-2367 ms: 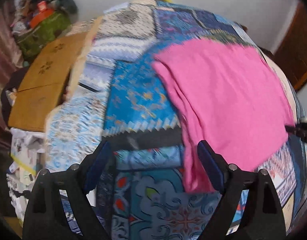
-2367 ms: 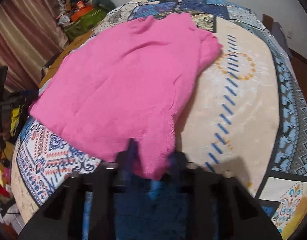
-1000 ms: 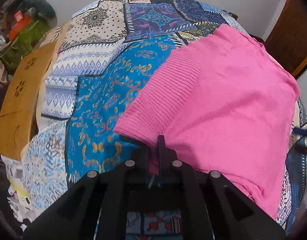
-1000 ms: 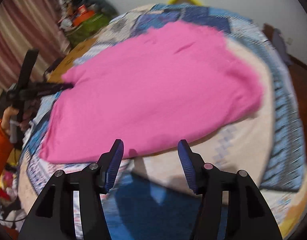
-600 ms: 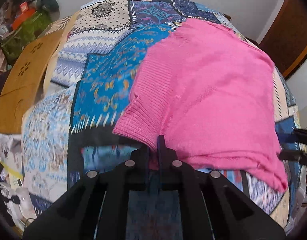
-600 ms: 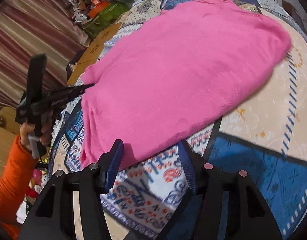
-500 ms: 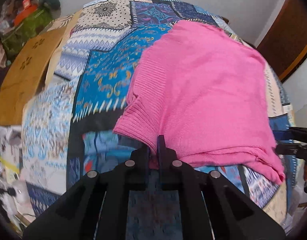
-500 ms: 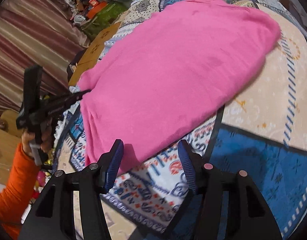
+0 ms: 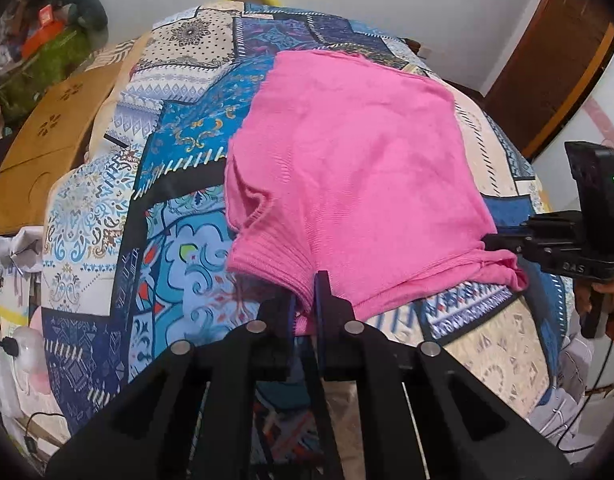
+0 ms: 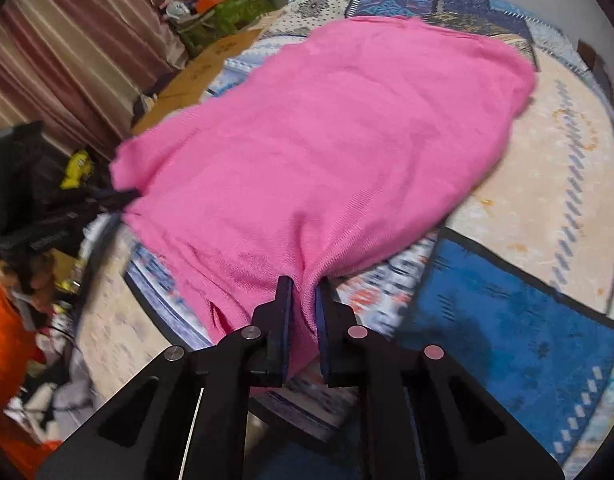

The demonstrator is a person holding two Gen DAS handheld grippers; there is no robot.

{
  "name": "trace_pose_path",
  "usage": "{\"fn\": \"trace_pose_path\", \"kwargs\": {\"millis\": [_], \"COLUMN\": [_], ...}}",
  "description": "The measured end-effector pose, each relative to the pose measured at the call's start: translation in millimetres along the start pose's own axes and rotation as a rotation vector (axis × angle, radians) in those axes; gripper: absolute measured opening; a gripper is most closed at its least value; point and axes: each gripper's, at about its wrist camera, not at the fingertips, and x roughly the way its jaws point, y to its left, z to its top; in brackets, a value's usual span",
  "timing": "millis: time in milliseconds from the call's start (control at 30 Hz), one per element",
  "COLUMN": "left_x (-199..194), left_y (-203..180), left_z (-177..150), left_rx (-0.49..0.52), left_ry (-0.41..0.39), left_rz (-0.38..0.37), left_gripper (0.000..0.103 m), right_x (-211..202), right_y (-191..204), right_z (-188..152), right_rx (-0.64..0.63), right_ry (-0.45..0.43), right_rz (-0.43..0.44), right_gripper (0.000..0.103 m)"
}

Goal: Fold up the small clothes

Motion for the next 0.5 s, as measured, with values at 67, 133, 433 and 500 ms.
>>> {"fn": "trace_pose_path", "kwargs": {"millis": [67,133,433,500], "left_x": [-3.6,-7.7,-10.3,-10.5], "left_y": [-0.7,-3.7,5.4,4.3], "left_z": [-1.7,-2.1,11.7,21.1], "left_rx": [-0.009,-0.006,-0.015,-0.015], "left_ry": [0.0,-0.005,-0.038,-0.05], "left_rz": [-0.016,-0.014,0.08,0.08], "left_gripper": [0.021,0.04,0.048,0.049], "right_x": [-6.3,-14.3,-37.7,-46.7], "right_y": [-9.0,-16.6,-50.6,-49.8], "right_z": [-5.7,-12.6,-27.0,-24.0], "right_rx": [-0.003,-0.01,0.037,0.045], "right_ry": [0.007,0.008,0.017,-0.003], "right_rz": [-0.026,-0.063,-0.163,-0.157], "right_gripper": [0.01,0.01,0.015,0.015]}}
